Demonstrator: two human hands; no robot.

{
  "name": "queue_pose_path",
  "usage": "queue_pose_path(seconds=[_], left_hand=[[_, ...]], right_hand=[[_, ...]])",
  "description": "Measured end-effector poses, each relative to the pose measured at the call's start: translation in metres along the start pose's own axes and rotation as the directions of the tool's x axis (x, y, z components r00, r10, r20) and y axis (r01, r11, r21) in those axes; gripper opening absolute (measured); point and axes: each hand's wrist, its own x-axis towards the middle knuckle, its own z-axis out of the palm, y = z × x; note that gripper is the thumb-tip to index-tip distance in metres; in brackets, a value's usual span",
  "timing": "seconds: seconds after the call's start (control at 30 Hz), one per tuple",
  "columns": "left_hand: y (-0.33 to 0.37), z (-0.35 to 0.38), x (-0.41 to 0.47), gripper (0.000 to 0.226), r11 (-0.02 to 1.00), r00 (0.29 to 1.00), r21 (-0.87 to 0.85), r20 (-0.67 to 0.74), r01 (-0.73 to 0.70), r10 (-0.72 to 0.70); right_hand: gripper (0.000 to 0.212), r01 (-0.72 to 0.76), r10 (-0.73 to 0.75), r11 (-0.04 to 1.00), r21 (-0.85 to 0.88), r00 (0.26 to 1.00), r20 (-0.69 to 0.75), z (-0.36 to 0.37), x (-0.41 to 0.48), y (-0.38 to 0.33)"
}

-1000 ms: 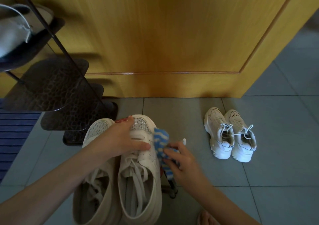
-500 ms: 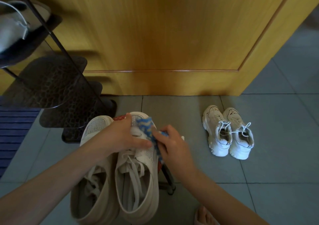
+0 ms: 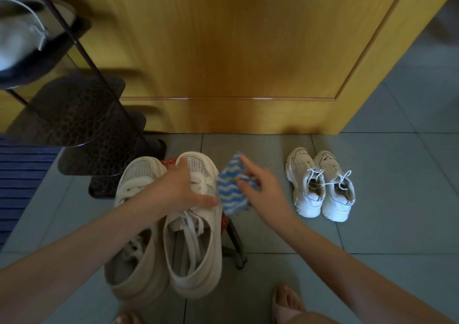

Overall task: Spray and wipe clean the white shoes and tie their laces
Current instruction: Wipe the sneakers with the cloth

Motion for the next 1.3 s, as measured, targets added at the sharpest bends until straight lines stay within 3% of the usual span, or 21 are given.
queue_pose_path(seconds=[0.1, 0.17, 0.3, 0.4, 0.53, 0.63, 0.77, 0.9, 1.07, 1.3], left_hand=[[-0.004, 0.008, -0.005, 0.139, 1.0, 1.0, -0.001, -0.017, 0.016, -0.016], [-0.006, 0.01, -0.007, 0.134, 1.0, 0.999, 0.018, -0.052, 0.014, -0.013], [-0.005, 0.011, -0.009, 0.115, 0.998, 0.996, 0.056, -0.084, 0.007, -0.003], [-0.003, 0.009, -0.011, 0.106, 0.997, 0.996, 0.083, -0.082, -0.009, 0.016], [-0.004, 0.007, -0.018, 0.099, 0.993, 0.995, 0.102, -0.081, -0.05, 0.058], [-0.003, 0.008, -0.025, 0.094, 0.993, 0.993, 0.09, -0.087, -0.077, 0.085], [-0.002, 0.007, -0.031, 0.093, 0.991, 0.99, 0.111, -0.108, -0.076, 0.088], [0.001, 0.006, -0.034, 0.09, 0.994, 0.991, 0.1, -0.126, -0.042, 0.054], [0.003, 0.005, -0.034, 0.075, 0.991, 0.988, 0.129, -0.15, -0.025, 0.044], [0.001, 0.006, -0.032, 0.049, 0.993, 0.987, 0.105, -0.146, -0.056, 0.071]], right_hand=[[0.054, 0.034, 0.025, 0.961, -0.274, 0.978, 0.209, 0.023, 0.001, -0.01], [0.058, 0.068, 0.034, 0.939, -0.338, 0.958, 0.286, 0.026, -0.008, -0.01], [0.044, 0.154, -0.043, 0.948, -0.278, 0.928, 0.369, 0.02, -0.037, -0.016], [0.047, 0.102, -0.024, 0.975, -0.196, 0.93, 0.366, 0.025, -0.06, -0.022], [0.059, -0.02, 0.068, 0.985, -0.174, 0.96, 0.273, 0.04, -0.094, -0.014], [0.05, -0.044, 0.055, 0.996, -0.081, 0.989, 0.136, 0.059, -0.134, -0.002], [0.036, -0.163, 0.159, 0.984, 0.074, 0.986, 0.049, 0.081, -0.182, 0.005], [0.03, -0.065, 0.13, 0.961, 0.27, 0.964, -0.231, 0.076, -0.159, -0.006], [0.032, -0.034, 0.037, 0.999, 0.018, 0.971, -0.234, 0.096, -0.132, -0.028], [0.028, 0.024, -0.031, 0.999, -0.023, 0.915, -0.403, 0.136, -0.175, 0.007]])
